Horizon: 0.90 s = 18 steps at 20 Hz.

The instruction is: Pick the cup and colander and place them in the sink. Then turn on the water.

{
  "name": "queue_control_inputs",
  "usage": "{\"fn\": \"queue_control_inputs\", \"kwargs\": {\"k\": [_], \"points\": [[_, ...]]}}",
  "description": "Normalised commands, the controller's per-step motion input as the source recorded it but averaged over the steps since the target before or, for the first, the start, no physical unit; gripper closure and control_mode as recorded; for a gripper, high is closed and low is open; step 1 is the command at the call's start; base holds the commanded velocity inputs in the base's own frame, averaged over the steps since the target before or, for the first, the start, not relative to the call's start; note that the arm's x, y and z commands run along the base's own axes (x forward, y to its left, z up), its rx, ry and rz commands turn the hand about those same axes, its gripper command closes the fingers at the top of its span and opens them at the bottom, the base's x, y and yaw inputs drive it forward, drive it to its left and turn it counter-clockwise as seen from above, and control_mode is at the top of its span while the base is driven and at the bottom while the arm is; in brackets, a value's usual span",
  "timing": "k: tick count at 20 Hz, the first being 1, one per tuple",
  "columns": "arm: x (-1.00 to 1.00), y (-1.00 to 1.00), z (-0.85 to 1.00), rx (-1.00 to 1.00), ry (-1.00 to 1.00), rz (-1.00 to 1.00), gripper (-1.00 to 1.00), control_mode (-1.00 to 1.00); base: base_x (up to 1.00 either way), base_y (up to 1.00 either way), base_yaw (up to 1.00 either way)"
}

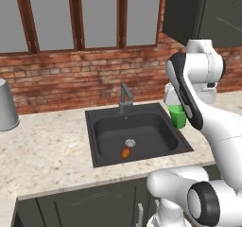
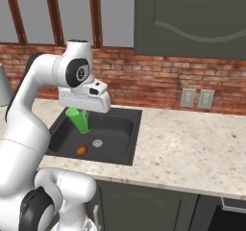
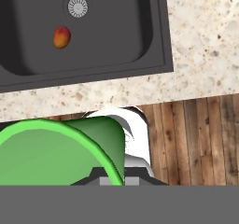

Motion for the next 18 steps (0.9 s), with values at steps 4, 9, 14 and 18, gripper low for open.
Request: {"fn": "queue_control_inputs", "kwargs": {"k": [4,9,14,18], "points": [[0.00,0.00,0.00,0.00,0.00,0.00,1.00,1.00,0.18,0.12,0.00],[0.05,0.00,0.00,0.00,0.00,0.00,1.00,-1.00,0.08,0.02,0.00],[0.36,0.00,-0.11,0.00,0.00,0.00,1.00,-1.00,0.00,0.00,0.00],[0.53,0.02,-0.31,0.00,0.00,0.00,1.00,-1.00,0.00,0.00,0.00]]}}
